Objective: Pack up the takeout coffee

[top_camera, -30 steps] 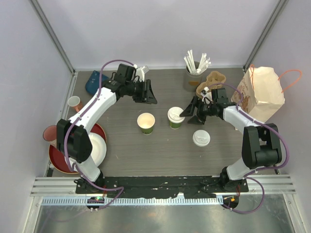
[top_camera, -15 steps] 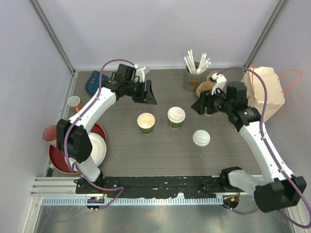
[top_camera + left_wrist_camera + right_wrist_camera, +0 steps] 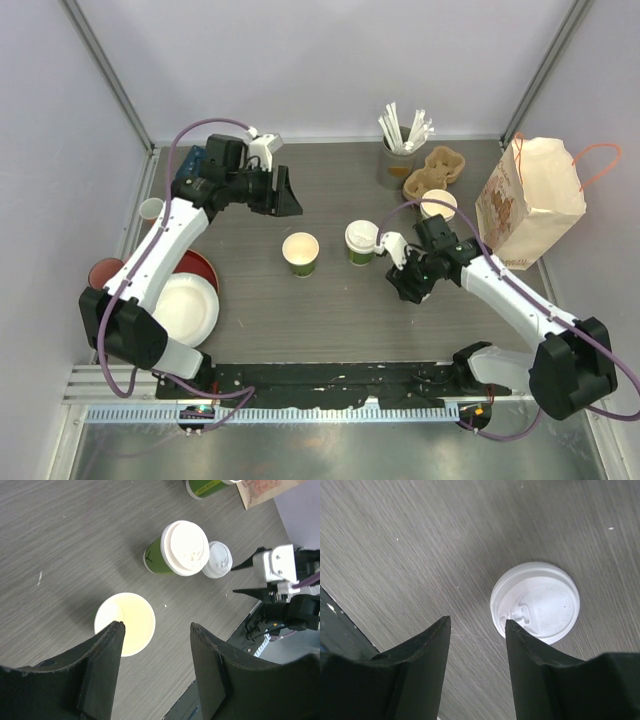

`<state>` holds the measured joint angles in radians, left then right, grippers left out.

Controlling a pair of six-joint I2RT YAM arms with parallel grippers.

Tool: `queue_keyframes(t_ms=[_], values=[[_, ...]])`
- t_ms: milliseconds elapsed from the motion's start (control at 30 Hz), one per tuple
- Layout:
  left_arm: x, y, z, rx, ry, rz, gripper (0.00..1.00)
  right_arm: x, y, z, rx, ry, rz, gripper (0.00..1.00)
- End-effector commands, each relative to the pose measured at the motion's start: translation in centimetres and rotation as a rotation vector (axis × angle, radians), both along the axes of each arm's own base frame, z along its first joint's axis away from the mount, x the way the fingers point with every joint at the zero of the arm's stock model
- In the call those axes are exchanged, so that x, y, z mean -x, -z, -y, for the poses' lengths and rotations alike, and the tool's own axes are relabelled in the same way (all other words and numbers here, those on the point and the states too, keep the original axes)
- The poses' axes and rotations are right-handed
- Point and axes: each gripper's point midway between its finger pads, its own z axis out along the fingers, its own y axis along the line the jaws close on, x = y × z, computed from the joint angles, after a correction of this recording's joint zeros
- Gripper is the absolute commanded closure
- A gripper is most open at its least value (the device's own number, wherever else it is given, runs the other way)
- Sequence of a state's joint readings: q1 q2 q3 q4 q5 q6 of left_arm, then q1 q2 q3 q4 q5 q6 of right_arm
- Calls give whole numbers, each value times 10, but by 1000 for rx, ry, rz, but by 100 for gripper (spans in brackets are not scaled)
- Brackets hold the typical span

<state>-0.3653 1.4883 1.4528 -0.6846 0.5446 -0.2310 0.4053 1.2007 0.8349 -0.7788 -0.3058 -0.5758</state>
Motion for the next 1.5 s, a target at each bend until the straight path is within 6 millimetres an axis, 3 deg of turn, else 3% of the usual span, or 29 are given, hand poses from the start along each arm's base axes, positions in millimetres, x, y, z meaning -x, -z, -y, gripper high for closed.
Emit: queue_keyframes(t_ms=[0, 167, 333, 467, 733, 900, 967, 1067, 1267, 1467], values=[[-4, -12, -9, 24, 2, 60, 40, -9, 2, -3, 0, -122, 160, 48], [-1, -13, -6, 44, 22, 45, 40, -10, 26, 14, 150, -155, 193, 52], [0, -16, -5, 58, 30, 49, 40, -18, 29, 30, 256, -124, 228, 50], [2, -17, -4, 64, 39, 48, 40, -22, 25, 20, 213, -139, 249, 51], [2, -19, -4, 69, 43, 46, 40, -18, 47, 31, 301, -138, 176, 48], [3, -20, -4, 71, 48, 52, 40, -12, 54, 34, 346, -161, 139, 56], [4, -21, -4, 72, 52, 55, 40, -9, 55, 33, 344, -166, 137, 66], [4, -22, -5, 75, 50, 54, 40, -5, 51, 32, 340, -166, 125, 79], [3, -25, -8, 75, 47, 57, 40, 7, 27, 24, 291, -164, 91, 93], [1, -26, -15, 80, 31, 51, 40, 3, -25, 13, 206, -138, 171, 99]])
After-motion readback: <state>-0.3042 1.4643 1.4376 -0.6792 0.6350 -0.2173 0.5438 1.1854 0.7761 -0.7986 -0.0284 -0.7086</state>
